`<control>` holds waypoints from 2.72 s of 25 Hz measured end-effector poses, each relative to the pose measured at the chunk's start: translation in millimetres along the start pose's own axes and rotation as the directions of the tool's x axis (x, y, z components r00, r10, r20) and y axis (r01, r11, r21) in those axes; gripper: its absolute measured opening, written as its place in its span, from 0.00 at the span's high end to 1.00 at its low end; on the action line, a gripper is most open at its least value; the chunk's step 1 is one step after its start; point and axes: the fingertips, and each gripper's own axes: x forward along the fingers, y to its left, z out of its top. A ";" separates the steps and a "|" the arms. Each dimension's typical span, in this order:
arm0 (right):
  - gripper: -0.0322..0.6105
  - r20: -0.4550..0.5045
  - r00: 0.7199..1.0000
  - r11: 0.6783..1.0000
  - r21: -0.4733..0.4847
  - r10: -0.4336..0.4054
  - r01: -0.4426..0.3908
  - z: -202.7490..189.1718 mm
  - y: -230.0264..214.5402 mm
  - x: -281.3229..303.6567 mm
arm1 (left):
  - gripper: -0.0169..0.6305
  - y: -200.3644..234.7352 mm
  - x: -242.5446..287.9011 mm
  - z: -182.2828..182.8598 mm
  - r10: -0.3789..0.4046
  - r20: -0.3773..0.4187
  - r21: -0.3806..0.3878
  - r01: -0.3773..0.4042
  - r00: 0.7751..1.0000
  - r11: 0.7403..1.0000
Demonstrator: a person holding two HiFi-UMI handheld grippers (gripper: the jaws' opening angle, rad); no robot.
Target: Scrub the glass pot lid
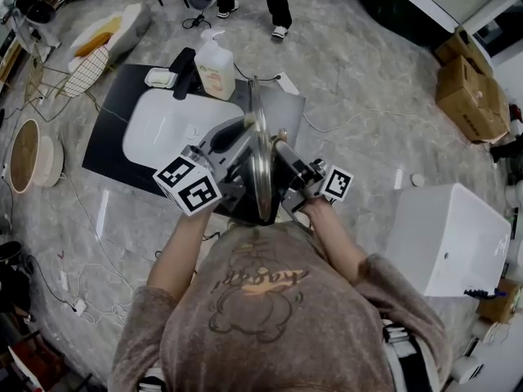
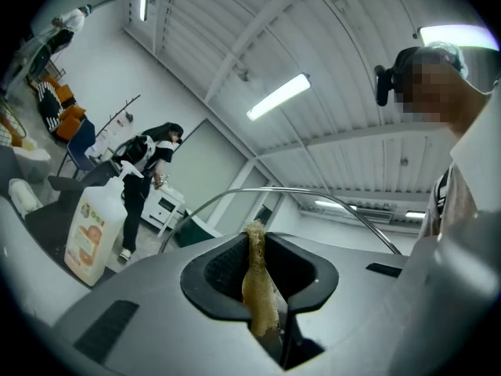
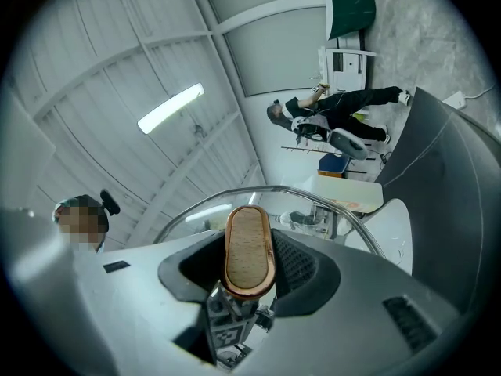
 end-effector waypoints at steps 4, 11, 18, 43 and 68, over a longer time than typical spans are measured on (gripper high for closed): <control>0.68 -0.001 1.000 1.000 0.020 -0.001 0.001 -5.2 -1.5 -0.7 | 0.86 21.0 7.1 7.5 0.041 0.010 0.041 -0.042 0.999 0.998; 0.68 -0.009 1.000 0.999 0.034 0.016 -0.016 -12.9 2.4 -0.5 | 0.86 60.3 13.9 -9.7 0.119 -0.018 0.106 -0.117 0.993 0.987; 0.68 0.028 0.999 0.998 0.051 0.034 -0.035 -9.4 7.3 -0.2 | 0.86 84.0 15.7 -52.6 0.160 -0.109 0.130 -0.146 0.981 0.981; 0.68 0.068 0.997 1.000 0.006 -0.018 0.018 17.9 -7.1 -3.4 | 0.86 -9.3 -32.5 -118.5 -0.132 -0.382 -0.160 0.075 0.915 0.984; 0.68 0.021 1.000 0.999 0.044 -0.012 0.011 -7.7 -5.4 -13.5 | 0.86 -2.4 -2.5 14.7 -0.083 -0.079 -0.130 0.073 0.993 0.989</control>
